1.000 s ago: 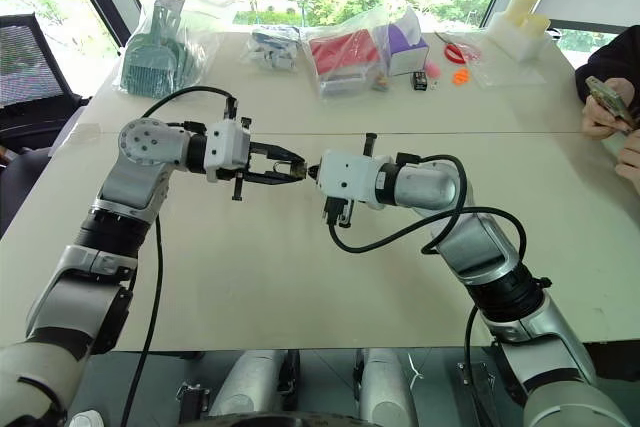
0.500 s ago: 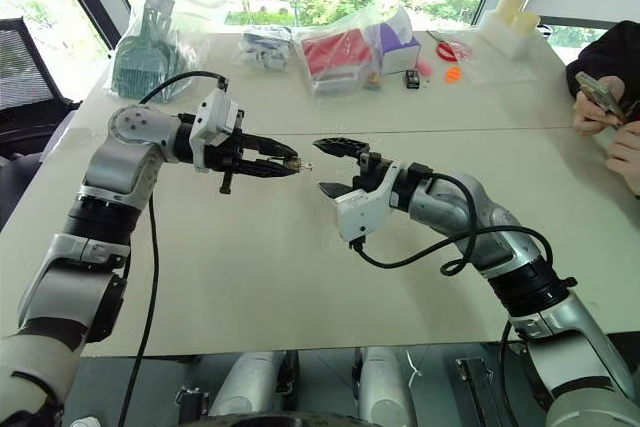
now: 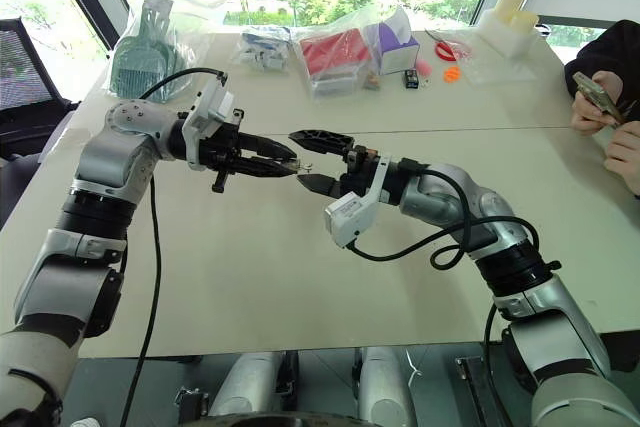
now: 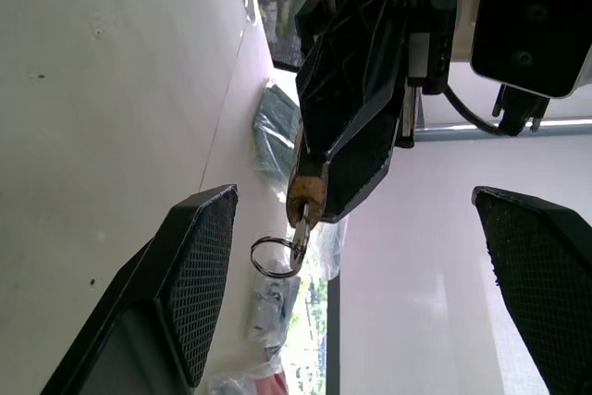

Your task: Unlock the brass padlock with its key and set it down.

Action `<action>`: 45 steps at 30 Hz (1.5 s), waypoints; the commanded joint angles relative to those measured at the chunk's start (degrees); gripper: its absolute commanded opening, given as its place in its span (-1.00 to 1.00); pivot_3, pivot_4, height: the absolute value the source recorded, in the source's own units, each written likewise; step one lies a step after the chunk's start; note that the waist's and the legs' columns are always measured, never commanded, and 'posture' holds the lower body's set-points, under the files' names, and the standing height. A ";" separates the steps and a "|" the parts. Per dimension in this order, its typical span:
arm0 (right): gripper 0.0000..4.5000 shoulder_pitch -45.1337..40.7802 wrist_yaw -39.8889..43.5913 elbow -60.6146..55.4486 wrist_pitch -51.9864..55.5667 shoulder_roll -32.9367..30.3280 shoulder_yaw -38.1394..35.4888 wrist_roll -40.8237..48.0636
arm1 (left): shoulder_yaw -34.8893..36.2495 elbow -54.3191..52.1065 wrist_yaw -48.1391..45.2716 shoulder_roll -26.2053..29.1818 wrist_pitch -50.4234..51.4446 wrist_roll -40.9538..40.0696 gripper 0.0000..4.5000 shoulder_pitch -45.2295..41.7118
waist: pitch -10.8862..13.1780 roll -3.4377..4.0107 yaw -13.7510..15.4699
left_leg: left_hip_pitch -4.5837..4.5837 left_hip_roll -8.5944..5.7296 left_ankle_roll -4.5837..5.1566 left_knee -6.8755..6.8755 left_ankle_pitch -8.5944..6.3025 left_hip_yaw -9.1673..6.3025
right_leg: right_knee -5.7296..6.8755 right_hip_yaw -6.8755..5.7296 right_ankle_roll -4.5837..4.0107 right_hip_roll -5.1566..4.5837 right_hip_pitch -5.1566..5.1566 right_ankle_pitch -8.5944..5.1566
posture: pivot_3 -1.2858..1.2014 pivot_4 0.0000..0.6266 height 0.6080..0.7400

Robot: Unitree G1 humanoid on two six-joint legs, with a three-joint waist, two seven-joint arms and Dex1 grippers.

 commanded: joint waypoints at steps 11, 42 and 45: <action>-0.97 -2.21 0.08 1.21 -2.79 0.51 -0.60 -0.01 | 1.83 -5.97 0.13 0.34 3.39 -2.65 -0.69 -0.10 | 0.01 0.00 -0.03 | 0.01 0.00 0.00 0.00 0.00 -0.01 | 0.01 0.01 0.00 0.00 0.00 0.00 | 0.03 -0.52 1.00; -1.00 -0.28 0.30 0.64 -2.98 -0.10 -0.96 -0.71 | 3.55 -6.73 4.33 1.46 6.58 -2.95 0.99 0.44 | 0.01 0.00 -0.04 | 0.01 0.00 -0.01 0.00 0.01 0.00 | 0.01 0.02 0.00 0.00 0.00 0.00 | 0.03 -0.52 1.00; -1.00 -0.09 0.21 1.06 -3.02 -0.33 -1.10 -0.85 | 4.34 -7.17 5.12 1.94 7.33 -3.43 0.99 0.59 | 0.01 0.00 -0.05 | 0.01 0.00 -0.01 0.00 0.01 -0.01 | 0.01 0.01 0.00 0.00 0.00 0.00 | 0.03 -0.52 1.00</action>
